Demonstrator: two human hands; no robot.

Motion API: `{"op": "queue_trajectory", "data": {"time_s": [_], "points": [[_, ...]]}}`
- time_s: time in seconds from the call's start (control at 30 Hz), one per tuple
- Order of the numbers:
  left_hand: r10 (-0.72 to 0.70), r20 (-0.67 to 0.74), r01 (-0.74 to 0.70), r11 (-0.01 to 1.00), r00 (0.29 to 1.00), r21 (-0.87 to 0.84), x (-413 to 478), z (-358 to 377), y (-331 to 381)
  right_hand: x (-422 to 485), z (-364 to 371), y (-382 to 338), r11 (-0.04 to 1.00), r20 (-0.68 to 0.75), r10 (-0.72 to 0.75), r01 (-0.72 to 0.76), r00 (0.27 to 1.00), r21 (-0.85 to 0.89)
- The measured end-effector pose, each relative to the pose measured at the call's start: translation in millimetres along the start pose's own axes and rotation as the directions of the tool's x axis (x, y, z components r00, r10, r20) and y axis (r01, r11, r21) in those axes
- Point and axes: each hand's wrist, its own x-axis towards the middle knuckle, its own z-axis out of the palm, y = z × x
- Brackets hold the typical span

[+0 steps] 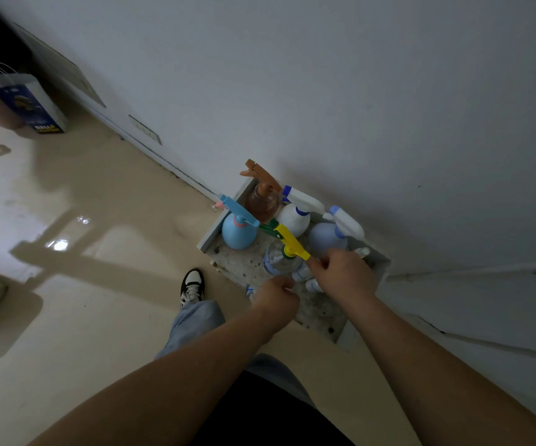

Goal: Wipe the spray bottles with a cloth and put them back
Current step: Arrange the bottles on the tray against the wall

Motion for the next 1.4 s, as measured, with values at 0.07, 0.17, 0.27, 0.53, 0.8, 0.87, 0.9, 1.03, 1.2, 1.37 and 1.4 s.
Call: {"op": "queue_trajectory", "data": {"time_s": [0.07, 0.17, 0.27, 0.53, 0.8, 0.87, 0.9, 1.03, 1.2, 1.37, 1.4], "points": [[0.020, 0.014, -0.020, 1.000, 1.000, 0.007, -7.7, 1.5, 7.7, -0.4, 0.1, 0.3, 1.000, 0.007, -0.002, 0.002, 1.000, 0.013], [0.082, 0.025, -0.084, 0.993, 0.996, 0.080, -11.4, 2.8, 12.7, -0.9, -0.7, 5.2, 0.997, 0.005, 0.002, -0.003, 1.000, 0.079], [0.162, 0.036, -0.166, 0.962, 0.986, 0.219, -13.2, 1.4, 17.7, -4.7, -11.0, 19.8, 0.972, -0.081, 0.054, -0.034, 0.995, 0.234], [0.190, 0.104, -0.216, 0.899, 0.976, 0.380, -13.3, 23.1, 26.1, -32.0, -1.7, 90.8, 0.797, 0.201, 0.230, -0.302, 0.952, 0.522], [0.064, 0.116, -0.100, 0.935, 0.991, 0.339, -15.0, 29.0, 14.8, -48.1, 25.0, 89.3, 0.779, 0.118, 0.216, -0.244, 0.969, 0.578], [0.051, 0.113, -0.088, 0.931, 0.992, 0.354, -13.6, 31.0, 12.7, -49.1, 20.7, 89.7, 0.769, 0.122, 0.247, -0.272, 0.961, 0.579], [0.050, 0.109, -0.086, 0.929, 0.993, 0.360, -12.5, 32.9, 10.6, -50.5, 20.7, 91.5, 0.764, 0.124, 0.264, -0.286, 0.957, 0.579], [0.089, 0.133, -0.135, 0.912, 0.987, 0.388, -10.8, 42.6, 7.6, -54.1, 15.8, 94.3, 0.697, 0.179, 0.347, -0.380, 0.921, 0.608], [0.110, 0.162, -0.144, 0.966, 0.981, 0.216, -16.0, 48.5, 5.6, -59.8, 8.7, 93.4, 0.521, 0.243, 0.404, -0.440, 0.882, 0.732], [0.015, 0.172, -0.010, 1.000, 0.985, -0.029, -16.1, 54.8, 5.4, -63.3, 5.6, 90.7, 0.595, 0.173, 0.377, -0.381, 0.910, 0.708], [0.014, 0.179, -0.008, 0.999, 0.984, -0.035, -15.4, 56.4, 5.8, -62.9, 5.6, 89.7, 0.592, 0.177, 0.352, -0.365, 0.919, 0.719]]}}
